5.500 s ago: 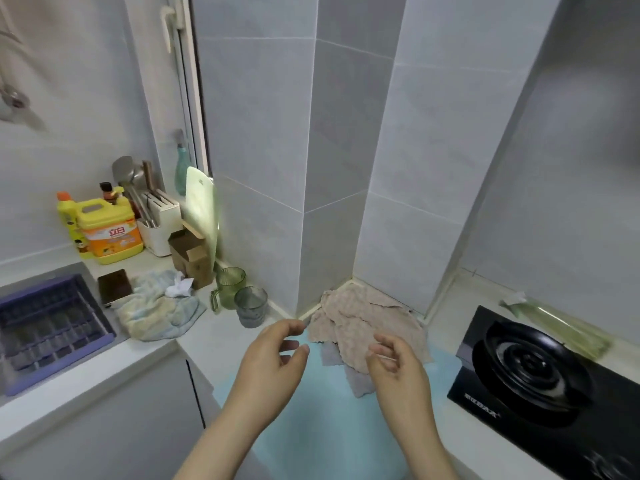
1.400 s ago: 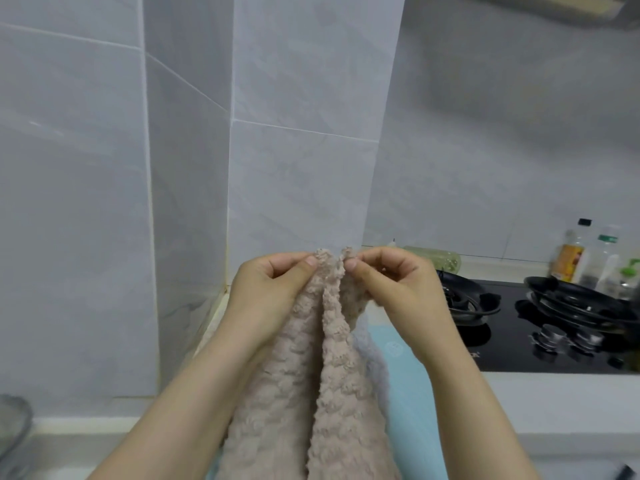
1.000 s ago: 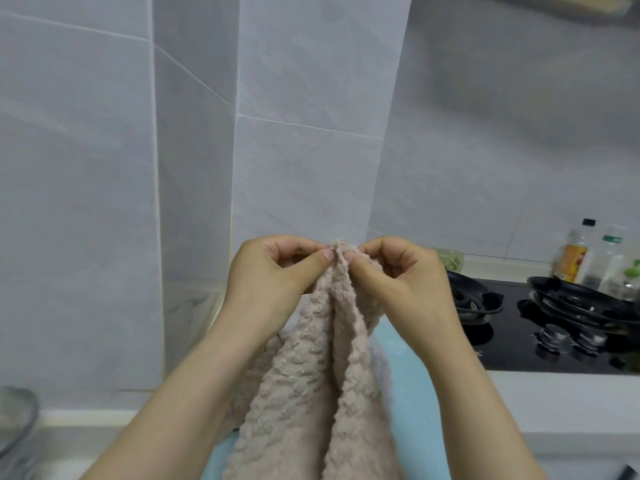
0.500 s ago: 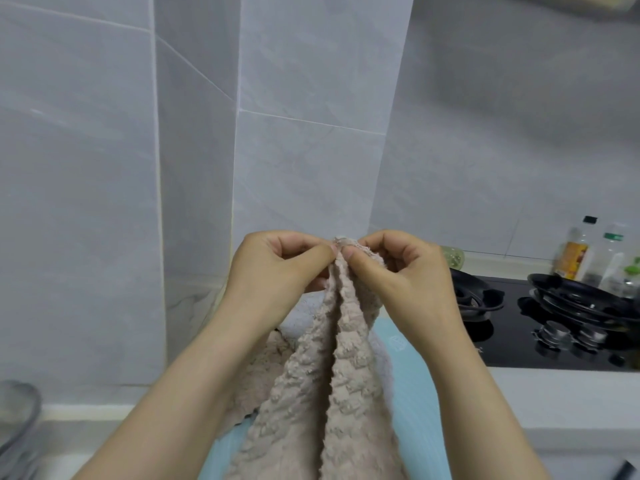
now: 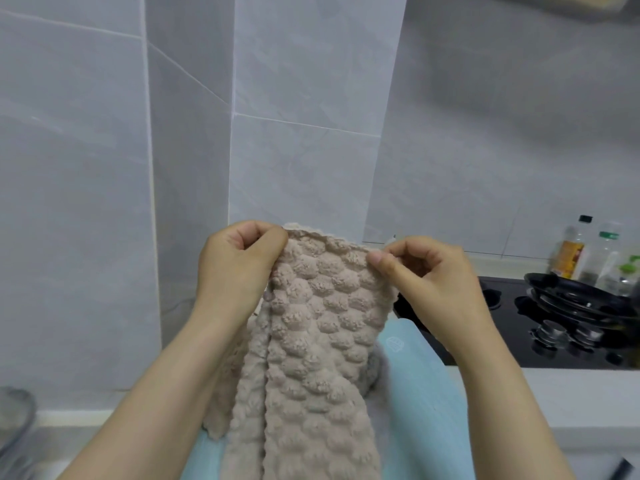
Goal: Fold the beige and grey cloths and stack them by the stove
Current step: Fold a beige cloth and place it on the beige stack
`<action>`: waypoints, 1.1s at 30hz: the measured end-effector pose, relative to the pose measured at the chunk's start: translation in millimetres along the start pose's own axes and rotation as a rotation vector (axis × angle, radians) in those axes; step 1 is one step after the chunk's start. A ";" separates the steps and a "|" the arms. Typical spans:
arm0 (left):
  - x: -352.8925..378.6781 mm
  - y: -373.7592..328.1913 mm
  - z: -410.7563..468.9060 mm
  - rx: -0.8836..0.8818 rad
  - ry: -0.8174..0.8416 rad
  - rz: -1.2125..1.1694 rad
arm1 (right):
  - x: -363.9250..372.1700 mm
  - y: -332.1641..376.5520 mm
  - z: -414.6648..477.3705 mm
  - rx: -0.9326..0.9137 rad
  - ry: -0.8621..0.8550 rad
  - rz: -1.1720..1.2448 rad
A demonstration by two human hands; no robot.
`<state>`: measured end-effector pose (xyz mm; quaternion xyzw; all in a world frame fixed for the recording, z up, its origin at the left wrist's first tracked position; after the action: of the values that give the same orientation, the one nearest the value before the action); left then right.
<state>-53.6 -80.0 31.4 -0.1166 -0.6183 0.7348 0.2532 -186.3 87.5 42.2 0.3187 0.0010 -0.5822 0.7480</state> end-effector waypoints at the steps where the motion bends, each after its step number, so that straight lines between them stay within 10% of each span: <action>1: -0.3 1.2 1.3 0.004 -0.010 0.001 | -0.8 2.9 1.0 -0.023 -0.036 -0.003; 11: 12.7 4.9 -6.7 0.202 0.098 0.074 | -1.1 7.1 3.1 -0.008 0.030 -0.350; 33: 31.2 3.1 -24.6 0.208 0.297 0.012 | 8.6 18.1 3.8 0.003 0.049 0.157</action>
<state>-68.8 -43.3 27.7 -0.2007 -0.4942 0.7708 0.3482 -169.2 80.4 50.6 0.3332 -0.0064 -0.5136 0.7907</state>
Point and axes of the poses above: each hand's wrist, its own z-axis towards the middle knuckle, its own x-axis out of the palm, y = z × x, the point moved 3 cm from there along z, towards the middle knuckle, and after that the axes turned 14 degrees about -x, right-handed, at the moved point
